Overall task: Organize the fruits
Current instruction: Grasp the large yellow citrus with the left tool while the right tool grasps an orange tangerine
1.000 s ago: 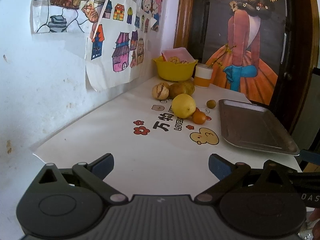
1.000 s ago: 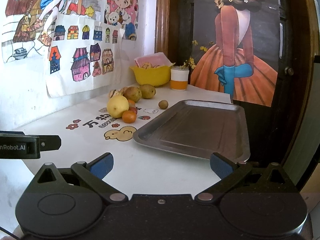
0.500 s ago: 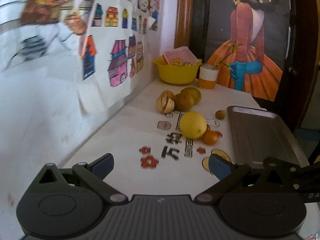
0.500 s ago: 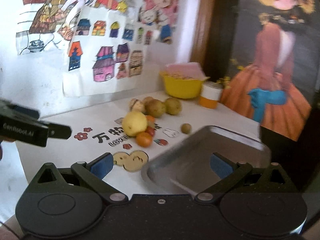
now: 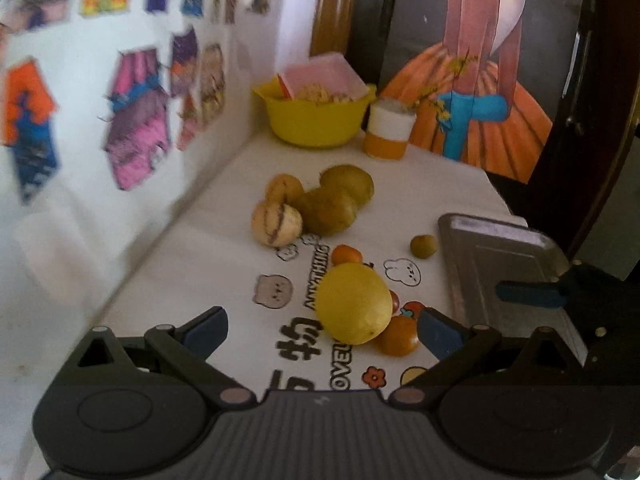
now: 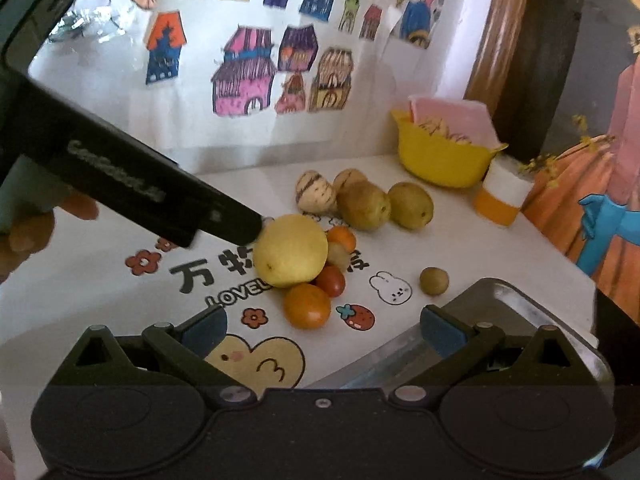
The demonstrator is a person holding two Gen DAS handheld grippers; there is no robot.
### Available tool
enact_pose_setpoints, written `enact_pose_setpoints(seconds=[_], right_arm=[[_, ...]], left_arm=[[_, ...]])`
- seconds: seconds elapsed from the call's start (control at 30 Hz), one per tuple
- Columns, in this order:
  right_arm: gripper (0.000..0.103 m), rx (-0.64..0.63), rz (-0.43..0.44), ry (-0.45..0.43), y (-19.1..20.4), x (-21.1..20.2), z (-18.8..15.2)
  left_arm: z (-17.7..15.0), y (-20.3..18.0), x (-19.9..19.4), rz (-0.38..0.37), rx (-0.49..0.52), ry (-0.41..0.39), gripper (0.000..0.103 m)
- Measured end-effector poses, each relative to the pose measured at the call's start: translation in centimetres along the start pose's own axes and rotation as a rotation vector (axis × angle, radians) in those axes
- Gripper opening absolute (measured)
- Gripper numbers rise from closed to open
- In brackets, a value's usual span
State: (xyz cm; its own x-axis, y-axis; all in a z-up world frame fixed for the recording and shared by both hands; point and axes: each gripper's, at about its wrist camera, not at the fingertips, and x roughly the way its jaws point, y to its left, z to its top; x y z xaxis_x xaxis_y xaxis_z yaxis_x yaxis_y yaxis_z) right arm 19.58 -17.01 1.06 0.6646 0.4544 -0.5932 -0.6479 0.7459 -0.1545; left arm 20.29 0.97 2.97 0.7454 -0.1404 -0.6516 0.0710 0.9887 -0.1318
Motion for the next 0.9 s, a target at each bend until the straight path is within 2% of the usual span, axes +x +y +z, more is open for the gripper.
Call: enact_pose_setpoints(seconds=[0.17,0.3,0.53,0.63,0.8,0.87,0.9], right_arm=[[0.1,0.01,0.051,0.027,-0.5,1.8,-0.2],[0.078,0.022,0.08,0.055,-0.7,3.1,-0.2],[0.055,0.028,0.102,0.061,-0.8,3.7,0.0],[0.046,0.038,0.112,0.064,-0.9,4.0,0.2],[0.039,0.08,0.118,0.066,-1.2,4.3,0.3],[0.037,0.093,0.111,0.064,-1.2,4.3,0.2],[0.035,0.099,0.108,0.064,-1.3,4.3,0.2]], left_arm=[[0.2,-0.3,2.8,-0.029,-0.001,0.04,0.102],[0.3,0.1,4.4,-0.047,-0.035,0.073,0.099],[0.2,0.6,5.9,-0.057,-0.085,0.112,0.088],[0.3,0.8,6.2,-0.076,-0.109,0.119,0.082],[0.6,0.9,6.5,-0.106,-0.144,0.138,0.078],[0.9,1.0,6.7,-0.115,-0.16,0.151,0.068],[1.0,1.0,6.8,-0.118,-0.163,0.157,0.066]])
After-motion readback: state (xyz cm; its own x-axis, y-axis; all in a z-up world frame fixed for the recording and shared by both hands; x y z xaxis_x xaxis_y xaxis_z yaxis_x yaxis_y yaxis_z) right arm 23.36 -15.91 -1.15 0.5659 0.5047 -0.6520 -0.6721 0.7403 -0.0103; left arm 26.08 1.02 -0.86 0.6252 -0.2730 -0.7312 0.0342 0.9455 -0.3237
